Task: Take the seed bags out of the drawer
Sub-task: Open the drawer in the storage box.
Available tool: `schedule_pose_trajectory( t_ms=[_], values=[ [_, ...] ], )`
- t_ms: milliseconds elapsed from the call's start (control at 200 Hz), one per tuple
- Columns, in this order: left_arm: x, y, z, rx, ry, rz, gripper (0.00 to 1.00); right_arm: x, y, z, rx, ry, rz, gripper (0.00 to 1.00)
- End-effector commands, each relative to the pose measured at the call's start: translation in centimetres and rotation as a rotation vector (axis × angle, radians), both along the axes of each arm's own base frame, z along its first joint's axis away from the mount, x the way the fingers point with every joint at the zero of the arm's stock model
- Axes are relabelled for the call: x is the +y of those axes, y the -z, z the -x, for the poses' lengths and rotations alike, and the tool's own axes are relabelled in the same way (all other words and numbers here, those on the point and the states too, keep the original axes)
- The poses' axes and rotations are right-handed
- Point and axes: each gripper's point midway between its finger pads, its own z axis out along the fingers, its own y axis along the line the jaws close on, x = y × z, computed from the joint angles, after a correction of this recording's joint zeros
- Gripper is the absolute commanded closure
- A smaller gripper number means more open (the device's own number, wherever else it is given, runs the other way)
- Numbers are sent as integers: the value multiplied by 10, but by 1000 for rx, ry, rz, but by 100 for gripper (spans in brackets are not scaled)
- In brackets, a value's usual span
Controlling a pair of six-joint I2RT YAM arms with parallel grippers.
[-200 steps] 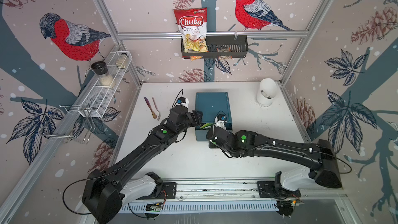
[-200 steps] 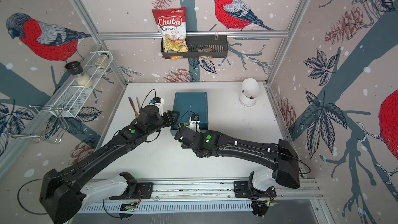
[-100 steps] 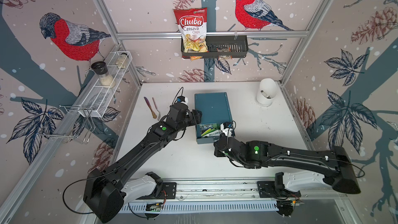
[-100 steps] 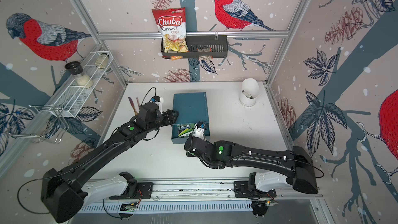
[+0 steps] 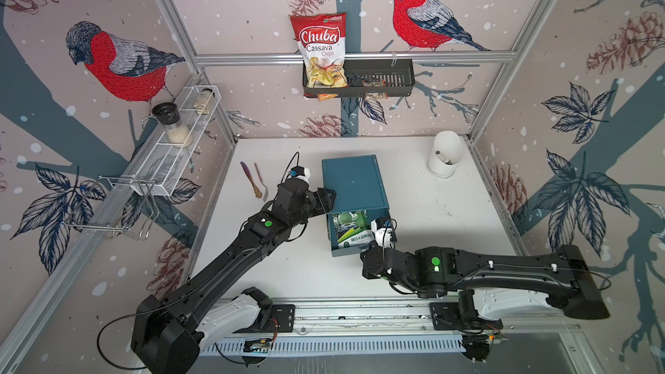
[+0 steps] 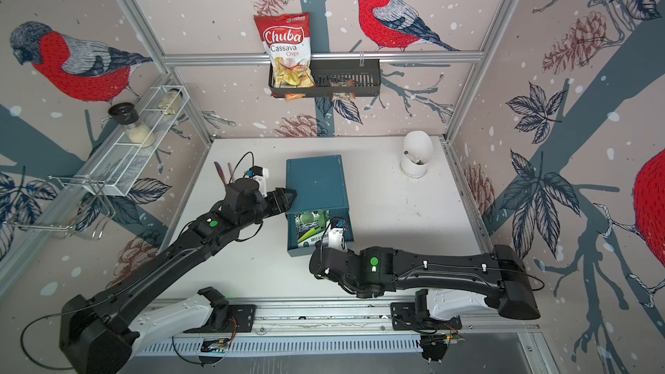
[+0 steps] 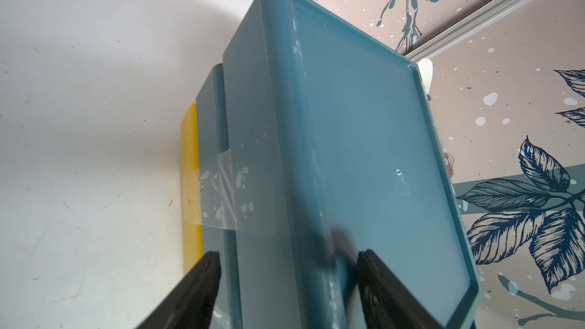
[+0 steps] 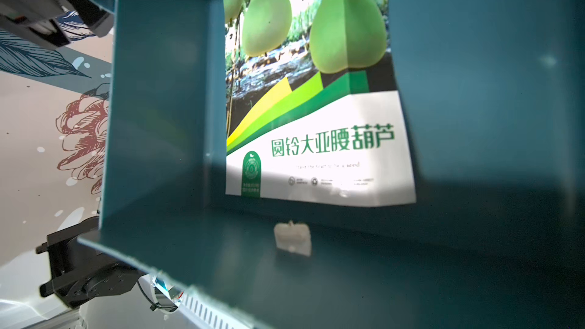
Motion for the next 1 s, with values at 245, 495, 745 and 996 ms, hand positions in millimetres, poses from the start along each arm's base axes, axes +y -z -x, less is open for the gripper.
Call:
schedule_pose_trajectory(
  t_ms=[245, 495, 745, 996],
  values=[
    [1, 11, -6, 56, 23, -121, 28, -8, 1, -9, -7, 15, 80, 100],
    [-9, 15, -26, 58, 32, -157, 30, -11, 4, 2, -22, 45, 125, 100],
    [-2, -17, -38, -38, -17, -169, 30, -27, -38, 7, -102, 75, 159, 18],
    [13, -58, -20, -114, -38, -135, 30, -41, -105, -7, -221, 119, 173, 17]
  ],
)
